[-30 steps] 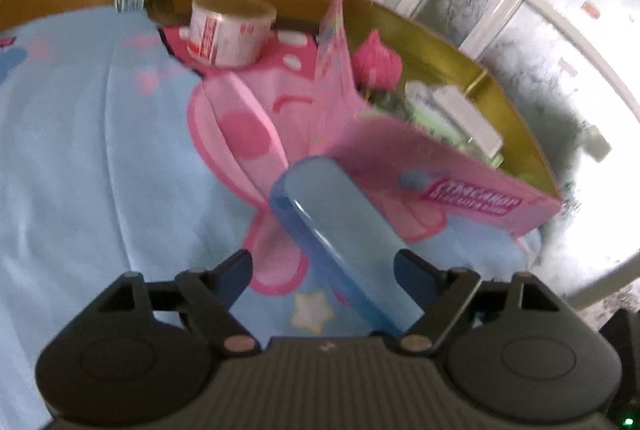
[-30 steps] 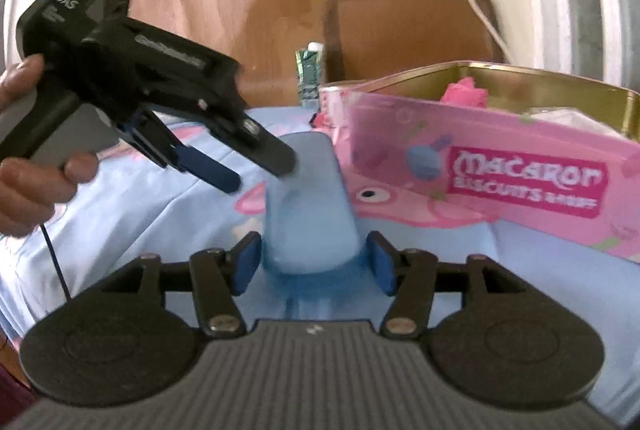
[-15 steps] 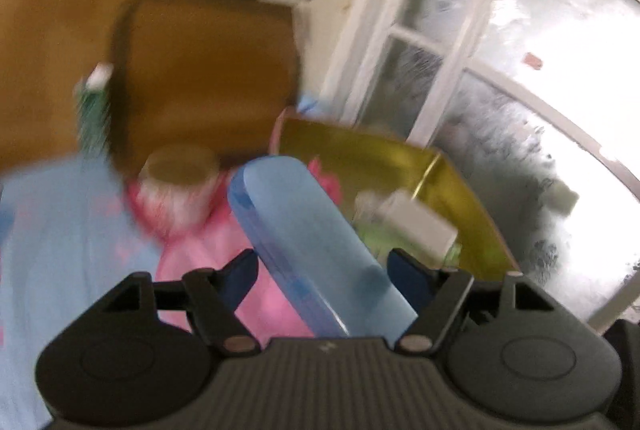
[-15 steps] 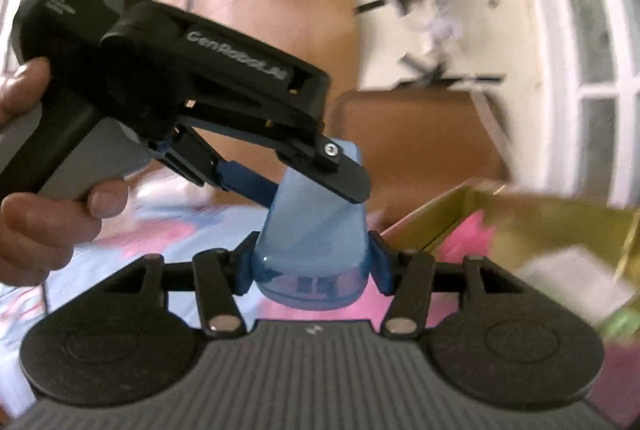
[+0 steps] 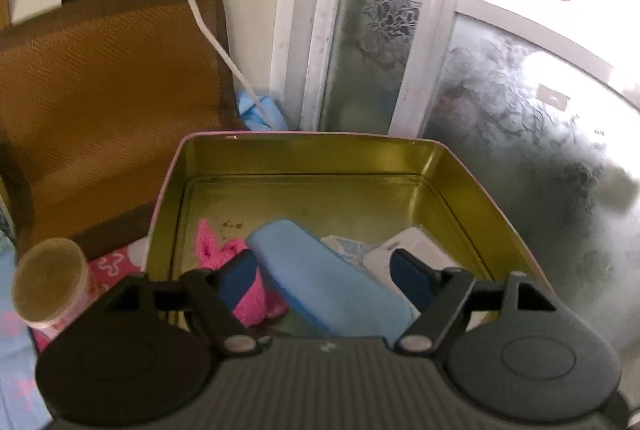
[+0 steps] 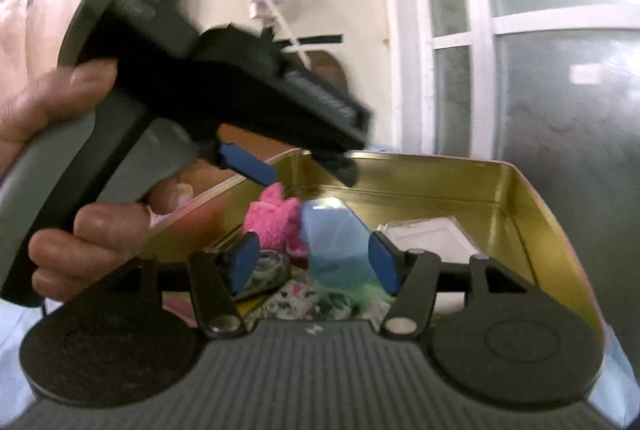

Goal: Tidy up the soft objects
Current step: 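Carry the glasses case over the tin and release it inside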

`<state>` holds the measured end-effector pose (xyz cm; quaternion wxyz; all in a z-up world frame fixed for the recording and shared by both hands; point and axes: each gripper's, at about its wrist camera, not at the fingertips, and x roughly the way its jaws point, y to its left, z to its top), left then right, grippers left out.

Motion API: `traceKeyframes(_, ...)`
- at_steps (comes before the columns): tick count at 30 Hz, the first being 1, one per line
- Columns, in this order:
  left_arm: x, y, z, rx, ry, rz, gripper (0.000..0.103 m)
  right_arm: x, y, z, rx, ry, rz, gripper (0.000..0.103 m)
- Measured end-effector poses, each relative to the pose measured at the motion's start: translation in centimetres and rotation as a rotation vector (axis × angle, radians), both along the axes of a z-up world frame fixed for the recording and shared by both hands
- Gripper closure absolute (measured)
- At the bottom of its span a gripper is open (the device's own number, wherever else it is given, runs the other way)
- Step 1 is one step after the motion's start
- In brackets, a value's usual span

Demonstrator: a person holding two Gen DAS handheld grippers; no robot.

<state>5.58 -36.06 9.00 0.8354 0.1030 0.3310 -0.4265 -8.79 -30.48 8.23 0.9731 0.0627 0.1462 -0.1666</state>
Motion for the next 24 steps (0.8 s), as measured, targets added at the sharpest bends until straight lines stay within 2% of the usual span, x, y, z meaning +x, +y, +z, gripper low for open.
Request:
traceKeyframes(5,-3.2,1.3,1.3,0.072,-0.125,0.043,0.022,-3.6,-0.9,0.4,0.08,-0.064,-0.019,0.04)
traceKeyframes(10,-6.4,3.5,2.1,0.071,-0.2,0.078,0.008,-6.4,-0.8,0.6,0.153,-0.083,-0.027,0.037)
traceKeyframes(14,-8.4,5.8,2.4,0.063,-0.211,0.098,0.004,-7.4,-1.3,0.5,0.263,-0.087,-0.028,0.037)
traceKeyframes(18,-9.7,7.7,2.3,0.074,-0.219,0.11,0.001,-8.1,-1.4,0.7,0.387,-0.097,-0.015,0.031)
traceKeyframes(21,-10.6,9.2,2.2,0.078,-0.211,0.121,0.0,-8.6,-1.2,1.1,0.442,-0.104,-0.01,0.028)
traceKeyframes(24,-11.4,10.7,2.0,0.082,-0.204,0.135,0.0,-8.9,-0.5,1.4,0.456,-0.107,-0.008,0.028)
